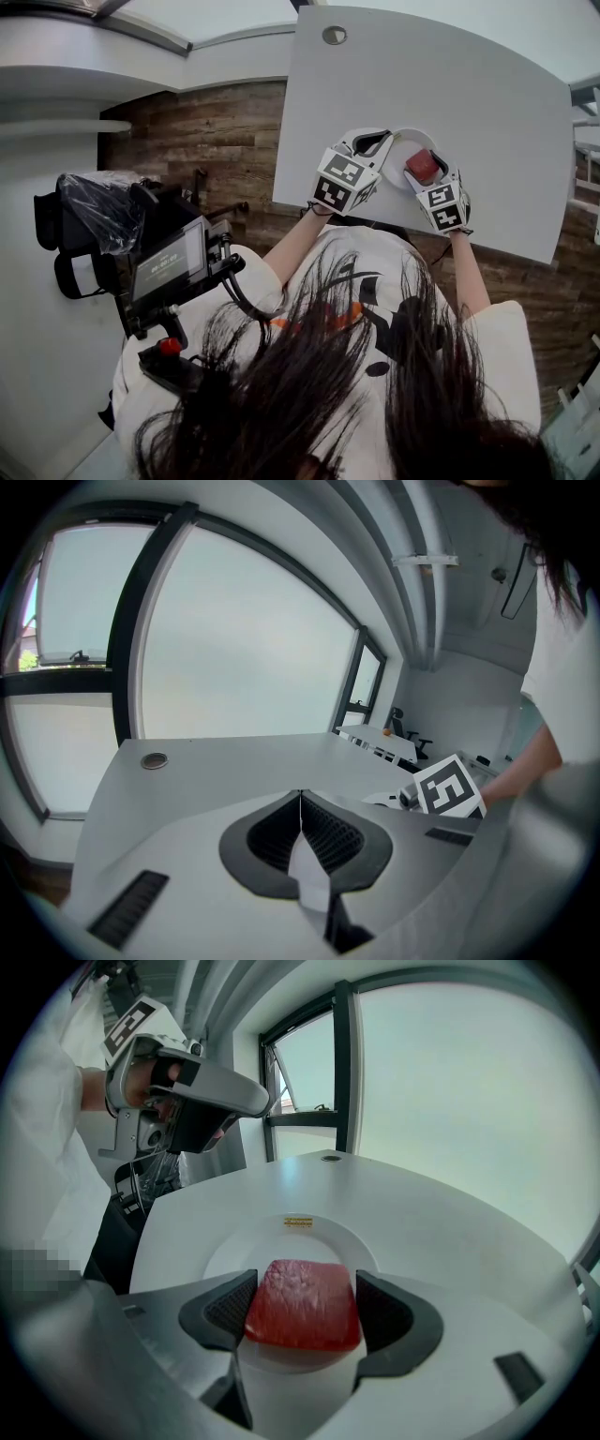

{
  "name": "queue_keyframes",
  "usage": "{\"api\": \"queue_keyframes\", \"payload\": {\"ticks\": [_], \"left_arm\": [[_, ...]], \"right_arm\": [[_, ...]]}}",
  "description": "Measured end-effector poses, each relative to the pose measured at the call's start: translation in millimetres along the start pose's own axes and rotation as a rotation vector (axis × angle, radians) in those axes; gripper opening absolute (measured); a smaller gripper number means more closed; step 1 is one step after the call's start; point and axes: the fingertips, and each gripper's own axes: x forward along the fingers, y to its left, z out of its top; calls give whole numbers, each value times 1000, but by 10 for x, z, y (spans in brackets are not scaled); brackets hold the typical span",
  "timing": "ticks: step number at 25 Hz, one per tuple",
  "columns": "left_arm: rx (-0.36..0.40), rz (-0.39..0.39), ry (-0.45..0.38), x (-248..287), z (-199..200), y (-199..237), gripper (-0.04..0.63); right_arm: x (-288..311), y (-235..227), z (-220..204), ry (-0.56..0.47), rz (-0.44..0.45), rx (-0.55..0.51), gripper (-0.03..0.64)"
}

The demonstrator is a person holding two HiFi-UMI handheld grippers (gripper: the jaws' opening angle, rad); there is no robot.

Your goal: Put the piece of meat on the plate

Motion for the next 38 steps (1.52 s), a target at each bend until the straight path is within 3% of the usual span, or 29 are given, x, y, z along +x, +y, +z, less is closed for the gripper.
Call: {"api": "queue_keyframes", "payload": {"ticks": [11,30,31,34,36,38], "left_arm": [[-3,7,3,1,-21,37,8],[-2,-18,3,18,-18,-59,8],[-1,-18,2,15,-9,-55,8],[0,-19,-7,-8,51,-45,8],[3,-21,-15,-23,92,-51,8],[2,-17,-25,-44,135,-48,8]], "right_arm": [[1,-64,-16,-7,-11,48,313],[-489,-348,581,-278,-126,438,306],[-511,-362,620,-295,-128,458,239],[-553,-375,724,-341,-112,527,223],[-581,-369,774,-364,-105,561,135],[-590,-358,827,-379,-99,580,90]]}}
